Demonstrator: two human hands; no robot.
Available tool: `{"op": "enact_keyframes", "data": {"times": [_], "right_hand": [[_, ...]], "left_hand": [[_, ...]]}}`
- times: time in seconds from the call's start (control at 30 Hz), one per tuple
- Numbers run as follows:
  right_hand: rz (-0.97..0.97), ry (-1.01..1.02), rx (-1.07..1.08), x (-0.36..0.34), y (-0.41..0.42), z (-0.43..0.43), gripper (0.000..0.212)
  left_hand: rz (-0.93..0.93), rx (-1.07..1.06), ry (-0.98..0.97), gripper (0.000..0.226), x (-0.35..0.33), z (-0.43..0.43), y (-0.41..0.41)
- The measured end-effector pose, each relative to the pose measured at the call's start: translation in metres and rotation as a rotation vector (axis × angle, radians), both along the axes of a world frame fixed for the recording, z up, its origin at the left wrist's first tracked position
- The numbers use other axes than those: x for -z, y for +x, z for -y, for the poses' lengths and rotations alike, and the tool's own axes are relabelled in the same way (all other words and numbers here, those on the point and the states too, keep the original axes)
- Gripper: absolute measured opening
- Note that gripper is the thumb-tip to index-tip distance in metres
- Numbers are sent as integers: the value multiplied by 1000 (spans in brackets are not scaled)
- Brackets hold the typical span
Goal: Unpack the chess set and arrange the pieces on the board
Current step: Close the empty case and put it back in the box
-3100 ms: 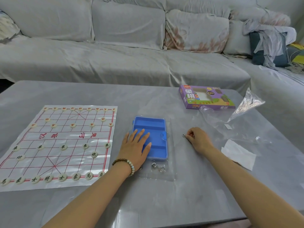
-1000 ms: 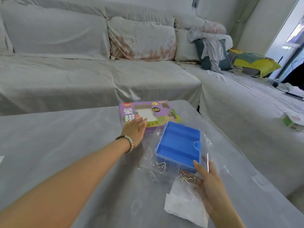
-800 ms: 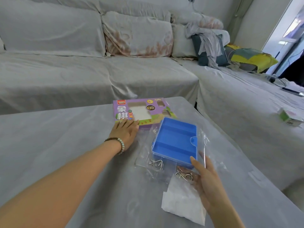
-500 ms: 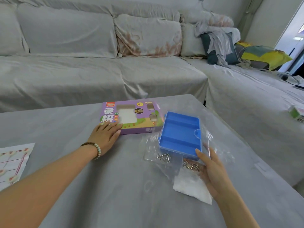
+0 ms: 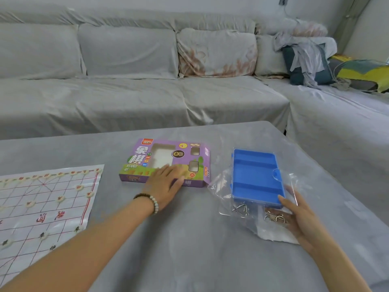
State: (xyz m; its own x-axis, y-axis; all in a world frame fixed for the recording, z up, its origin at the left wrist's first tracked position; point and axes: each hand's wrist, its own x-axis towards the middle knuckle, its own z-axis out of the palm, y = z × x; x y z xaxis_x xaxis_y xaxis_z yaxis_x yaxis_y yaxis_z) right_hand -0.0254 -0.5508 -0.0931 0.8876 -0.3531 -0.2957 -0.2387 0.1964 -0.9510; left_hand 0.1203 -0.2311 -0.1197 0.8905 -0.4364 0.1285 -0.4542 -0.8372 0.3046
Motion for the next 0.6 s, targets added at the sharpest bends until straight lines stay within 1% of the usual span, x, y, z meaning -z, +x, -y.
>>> {"op": "enact_keyframes", "data": {"times": [0.03,0.1,0.13,0.17,0.23,0.27,0.33,0.37,0.4,0.43,0.5,0.57,0.6], "right_hand": [[-16,-12,-2,2,-4,2,48],[-40,-36,-6,5,-11,4,50],[-49,-49,-10,6,-15,5,50],[-58,-54,-9,6,-18,6,50],[-63,-48,0,7,-22,9,49],[-60,-50,-1,7,-24,11,49],[-52,-54,-8,7,-25,14,48],[-45,-50,-16,7,-25,14,47],[-39,-45,-25,6,-25,14,46],[-34,-42,-37,6,-25,14,46],[-22,-35,-64,4,-24,11,45],[-13,-29,-88,3,-23,8,47],[-11,-21,-96,3,-22,5,47]], "left_hand": [[-43,-2,1,87,2,21,-2],[-134,-66,81,65,6,52,-3],[-145,-98,123,58,9,61,-3],[-135,-115,161,55,11,64,-4],[-76,-98,223,62,15,59,-10],[-36,-68,229,72,17,52,-13],[29,18,184,94,19,34,-23],[44,55,143,101,19,22,-28],[54,84,100,103,19,9,-32],[65,108,56,100,18,-4,-36],[98,134,-27,88,17,-27,-43],[129,134,-55,81,15,-41,-50],[145,138,-49,81,14,-44,-53]]}}
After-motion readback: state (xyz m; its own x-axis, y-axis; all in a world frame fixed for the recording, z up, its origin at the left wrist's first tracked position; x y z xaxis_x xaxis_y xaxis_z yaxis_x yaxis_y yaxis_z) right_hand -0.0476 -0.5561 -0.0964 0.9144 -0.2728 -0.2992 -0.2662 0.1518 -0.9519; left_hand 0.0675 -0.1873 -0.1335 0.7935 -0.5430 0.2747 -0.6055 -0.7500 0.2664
